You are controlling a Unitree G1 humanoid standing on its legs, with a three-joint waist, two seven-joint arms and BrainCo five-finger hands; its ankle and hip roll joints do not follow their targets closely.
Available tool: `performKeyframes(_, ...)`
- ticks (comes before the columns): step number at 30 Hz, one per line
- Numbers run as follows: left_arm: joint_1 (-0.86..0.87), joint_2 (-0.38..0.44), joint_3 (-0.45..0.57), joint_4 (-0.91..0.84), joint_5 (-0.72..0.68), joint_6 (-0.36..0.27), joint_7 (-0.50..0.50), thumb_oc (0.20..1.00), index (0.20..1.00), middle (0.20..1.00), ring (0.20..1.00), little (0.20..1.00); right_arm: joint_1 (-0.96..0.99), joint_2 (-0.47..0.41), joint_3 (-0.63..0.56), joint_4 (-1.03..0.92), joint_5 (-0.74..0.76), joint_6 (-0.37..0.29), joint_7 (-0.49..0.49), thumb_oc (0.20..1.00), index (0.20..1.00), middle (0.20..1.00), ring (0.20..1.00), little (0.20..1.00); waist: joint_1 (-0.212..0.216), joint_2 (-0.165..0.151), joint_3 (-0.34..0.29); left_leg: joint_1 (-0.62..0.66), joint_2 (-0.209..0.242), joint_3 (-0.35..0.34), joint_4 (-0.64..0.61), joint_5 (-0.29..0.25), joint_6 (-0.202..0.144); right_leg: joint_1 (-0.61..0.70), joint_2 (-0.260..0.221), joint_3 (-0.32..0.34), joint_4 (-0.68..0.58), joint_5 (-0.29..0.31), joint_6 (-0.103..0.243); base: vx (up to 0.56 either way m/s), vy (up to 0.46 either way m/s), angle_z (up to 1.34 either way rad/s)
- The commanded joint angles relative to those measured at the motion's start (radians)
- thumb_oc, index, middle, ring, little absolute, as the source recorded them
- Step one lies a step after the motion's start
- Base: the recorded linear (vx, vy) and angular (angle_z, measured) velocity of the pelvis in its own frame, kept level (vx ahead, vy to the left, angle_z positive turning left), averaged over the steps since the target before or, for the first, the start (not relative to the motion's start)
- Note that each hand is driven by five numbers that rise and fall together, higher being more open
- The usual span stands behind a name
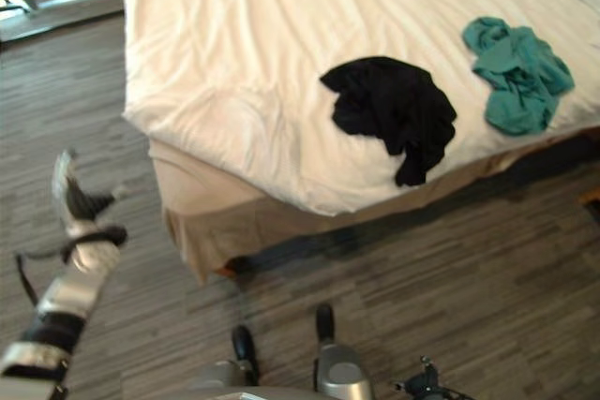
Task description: Tidy up the quilt and then pick up the clothes from the bed and put them into the laundry hamper.
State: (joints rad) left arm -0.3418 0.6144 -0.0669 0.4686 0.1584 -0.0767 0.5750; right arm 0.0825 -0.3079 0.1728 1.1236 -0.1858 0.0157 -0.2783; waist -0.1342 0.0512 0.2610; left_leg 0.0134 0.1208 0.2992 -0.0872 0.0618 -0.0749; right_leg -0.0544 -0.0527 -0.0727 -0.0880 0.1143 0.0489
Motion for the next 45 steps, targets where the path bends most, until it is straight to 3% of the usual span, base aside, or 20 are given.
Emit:
performKeyframes(1, -0.256, 0.127, -0.145, 0.112, 0.136, 0.013, 0.004, 1.0, 1.0, 1.0, 1.0, 1.0, -0.04, -0.018, 0.051, 0.04, 0.028, -0.013, 0.006, 1.0, 1.0, 1.0, 1.0, 1.0, -0.047, -0.039, -0.002, 0.042, 0.013, 0.016, 0.0, -0.073, -0.053, -0.047, -0.082, 0.062, 0.075, -0.152, 0.142, -0.07, 0.068, -0.21)
performKeyframes(3, -0.329, 0.148, -0.187, 0.135, 0.148, 0.023, -0.005, 1.0, 1.0, 1.0, 1.0, 1.0, -0.046, -0.022, 0.051, 0.044, 0.031, -0.011, 0.006, 1.0, 1.0, 1.0, 1.0, 1.0, -0.054, -0.035, 0.001, 0.026, 0.012, 0.027, 0.0, -0.069, -0.053, -0.074, -0.081, 0.073, 0.077, -0.142, 0.145, -0.05, 0.049, -0.32)
performKeyframes(4, -0.472, 0.157, -0.275, 0.224, 0.155, 0.041, -0.028, 1.0, 1.0, 1.0, 1.0, 1.0, -0.057, -0.035, 0.057, 0.051, 0.038, -0.008, 0.004, 1.0, 1.0, 1.0, 1.0, 1.0, -0.08, -0.029, 0.016, 0.007, 0.009, 0.042, 0.0, -0.067, -0.052, -0.109, -0.082, 0.089, 0.079, -0.131, 0.152, -0.02, 0.05, -0.35)
performKeyframes(7, -0.596, 0.166, -0.369, 0.333, 0.196, 0.062, -0.05, 1.0, 1.0, 1.0, 1.0, 1.0, -0.065, -0.043, 0.064, 0.054, 0.049, -0.011, 0.004, 1.0, 1.0, 1.0, 1.0, 1.0, -0.105, -0.022, 0.029, -0.005, 0.006, 0.06, 0.0, -0.066, -0.051, -0.135, -0.081, 0.104, 0.079, -0.123, 0.16, -0.02, 0.043, -0.36)
performKeyframes(10, -0.764, 0.136, -0.502, 0.514, 0.259, 0.093, -0.108, 1.0, 1.0, 1.0, 1.0, 1.0, -0.082, -0.045, 0.078, 0.067, 0.067, -0.014, 0.003, 1.0, 1.0, 1.0, 1.0, 1.0, -0.138, -0.012, 0.053, -0.028, 0.002, 0.09, 0.0, -0.062, -0.049, -0.175, -0.083, 0.126, 0.072, -0.106, 0.171, 0.0, 0.034, -0.3)
performKeyframes(13, -0.823, 0.096, -0.572, 0.629, 0.325, 0.12, -0.158, 1.0, 1.0, 1.0, 1.0, 1.0, -0.096, -0.041, 0.083, 0.083, 0.081, -0.013, 0.0, 1.0, 1.0, 1.0, 1.0, 1.0, -0.145, -0.009, 0.069, -0.034, -0.001, 0.105, 0.0, -0.06, -0.048, -0.19, -0.083, 0.131, 0.064, -0.094, 0.177, 0.0, 0.009, -0.36)
performKeyframes(16, -0.799, 0.03, -0.569, 0.733, 0.35, 0.142, -0.21, 1.0, 1.0, 1.0, 1.0, 1.0, -0.11, -0.033, 0.081, 0.095, 0.105, -0.011, -0.007, 1.0, 1.0, 1.0, 1.0, 1.0, -0.148, -0.01, 0.081, -0.029, 0.002, 0.118, 0.0, -0.06, -0.048, -0.195, -0.083, 0.133, 0.064, -0.092, 0.179, 0.0, -0.005, -0.19)
performKeyframes(18, -0.781, 0.004, -0.553, 0.758, 0.347, 0.151, -0.227, 0.511, 0.511, 0.511, 0.511, 0.511, -0.113, -0.032, 0.082, 0.101, 0.11, -0.007, -0.009, 1.0, 1.0, 1.0, 1.0, 1.0, -0.146, -0.01, 0.083, -0.024, 0.003, 0.12, 0.0, -0.06, -0.049, -0.191, -0.084, 0.13, 0.066, -0.094, 0.177, 0.0, -0.013, -0.13)
performKeyframes(19, -0.762, -0.014, -0.552, 0.786, 0.368, 0.159, -0.247, 0.2, 0.2, 0.2, 0.2, 0.2, -0.121, -0.031, 0.082, 0.106, 0.113, -0.003, -0.006, 1.0, 1.0, 1.0, 1.0, 1.0, -0.146, -0.01, 0.084, -0.019, 0.005, 0.12, 0.0, -0.06, -0.049, -0.187, -0.086, 0.128, 0.067, -0.096, 0.176, 0.0, -0.004, -0.08)
performKeyframes(24, -0.584, -0.121, -0.528, 0.852, 0.444, 0.174, -0.322, 0.2, 0.2, 0.2, 0.2, 0.2, -0.157, -0.055, 0.08, 0.132, 0.089, 0.015, -0.009, 1.0, 1.0, 1.0, 1.0, 1.0, -0.133, -0.006, 0.061, 0.02, 0.011, 0.107, 0.0, -0.072, -0.049, -0.139, -0.093, 0.112, 0.07, -0.113, 0.164, 0.03, -0.002, 0.07)
performKeyframes(28, -0.495, -0.122, -0.545, 0.822, 0.514, 0.17, -0.336, 0.2, 0.2, 0.2, 0.2, 0.2, -0.185, -0.072, 0.082, 0.101, 0.081, 0.013, -0.005, 1.0, 1.0, 1.0, 1.0, 1.0, -0.112, -0.002, 0.038, 0.039, 0.014, 0.094, 0.0, -0.079, -0.051, -0.109, -0.093, 0.101, 0.07, -0.119, 0.158, 0.03, -0.001, 0.13)
performKeyframes(30, -0.398, -0.119, -0.531, 0.799, 0.553, 0.162, -0.345, 0.2, 0.2, 0.2, 0.2, 0.2, -0.198, -0.095, 0.102, -0.014, 0.044, 0.0, 0.004, 1.0, 1.0, 1.0, 1.0, 1.0, -0.097, -0.004, 0.029, 0.06, 0.013, 0.083, 0.0, -0.089, -0.05, -0.078, -0.095, 0.09, 0.073, -0.131, 0.157, 0.04, 0.021, 0.06)
performKeyframes(31, -0.265, -0.139, -0.456, 0.773, 0.528, 0.164, -0.336, 1.0, 1.0, 1.0, 1.0, 1.0, -0.196, -0.122, 0.113, -0.184, -0.001, -0.009, 0.009, 1.0, 1.0, 1.0, 1.0, 1.0, -0.077, -0.011, 0.015, 0.077, 0.014, 0.07, 0.0, -0.095, -0.049, -0.052, -0.096, 0.081, 0.074, -0.14, 0.152, 0.04, 0.004, 0.01)
performKeyframes(35, -0.054, -0.18, -0.339, 0.751, 0.49, 0.168, -0.32, 1.0, 1.0, 1.0, 1.0, 1.0, -0.185, -0.173, 0.102, -0.425, -0.056, -0.017, 0.027, 1.0, 1.0, 1.0, 1.0, 1.0, -0.05, -0.024, -0.01, 0.09, 0.015, 0.054, 0.0, -0.099, -0.047, -0.023, -0.098, 0.067, 0.075, -0.147, 0.145, 0.03, 0.014, 0.26)
performKeyframes(36, 0.084, -0.216, -0.274, 0.751, 0.446, 0.161, -0.317, 1.0, 1.0, 1.0, 1.0, 1.0, -0.205, -0.195, 0.096, -0.526, -0.073, -0.027, 0.035, 1.0, 1.0, 1.0, 1.0, 1.0, -0.021, -0.032, -0.021, 0.102, 0.014, 0.042, 0.0, -0.105, -0.043, 0.0, -0.102, 0.05, 0.076, -0.157, 0.141, 0.02, -0.002, 0.3)
performKeyframes(39, 0.194, -0.251, -0.226, 0.757, 0.39, 0.153, -0.316, 1.0, 1.0, 1.0, 1.0, 1.0, -0.252, -0.205, 0.114, -0.579, -0.098, -0.031, 0.044, 1.0, 1.0, 1.0, 1.0, 1.0, 0.01, -0.039, -0.036, 0.101, 0.015, 0.032, 0.0, -0.103, -0.041, 0.013, -0.104, 0.039, 0.071, -0.157, 0.136, 0.03, -0.003, 0.2)
performKeyframes(40, 0.249, -0.264, -0.205, 0.764, 0.358, 0.151, -0.32, 1.0, 1.0, 1.0, 1.0, 1.0, -0.285, -0.213, 0.121, -0.62, -0.106, -0.034, 0.051, 0.2, 0.2, 0.2, 0.2, 0.2, 0.03, -0.042, -0.038, 0.105, 0.014, 0.021, 0.0, -0.105, -0.039, 0.023, -0.107, 0.031, 0.071, -0.161, 0.136, 0.02, 0.0, 0.24)
performKeyframes(43, 0.338, -0.305, -0.131, 0.789, 0.22, 0.141, -0.308, 1.0, 1.0, 1.0, 1.0, 1.0, -0.37, -0.214, 0.147, -0.714, -0.102, -0.046, 0.053, 0.2, 0.2, 0.2, 0.2, 0.2, 0.077, -0.056, -0.049, 0.096, 0.014, -0.004, 0.0, -0.101, -0.036, 0.034, -0.113, 0.003, 0.069, -0.162, 0.133, 0.0, -0.016, 0.43)
performKeyframes(44, 0.374, -0.327, -0.113, 0.794, 0.167, 0.14, -0.293, 1.0, 1.0, 1.0, 1.0, 1.0, -0.464, -0.203, 0.186, -0.737, -0.095, -0.05, 0.054, 0.2, 0.2, 0.2, 0.2, 0.2, 0.117, -0.062, -0.047, 0.086, 0.012, -0.026, 0.0, -0.096, -0.035, 0.038, -0.119, -0.016, 0.071, -0.164, 0.133, -0.02, -0.021, 0.54)
performKeyframes(45, 0.374, -0.327, -0.112, 0.794, 0.167, 0.14, -0.293, 1.0, 1.0, 1.0, 1.0, 1.0, -0.467, -0.202, 0.187, -0.734, -0.095, -0.051, 0.053, 0.2, 0.2, 0.2, 0.2, 0.2, 0.115, -0.062, -0.047, 0.084, 0.012, -0.027, 0.0, -0.096, -0.034, 0.037, -0.119, -0.017, 0.071, -0.164, 0.133, -0.03, -0.014, 0.45)
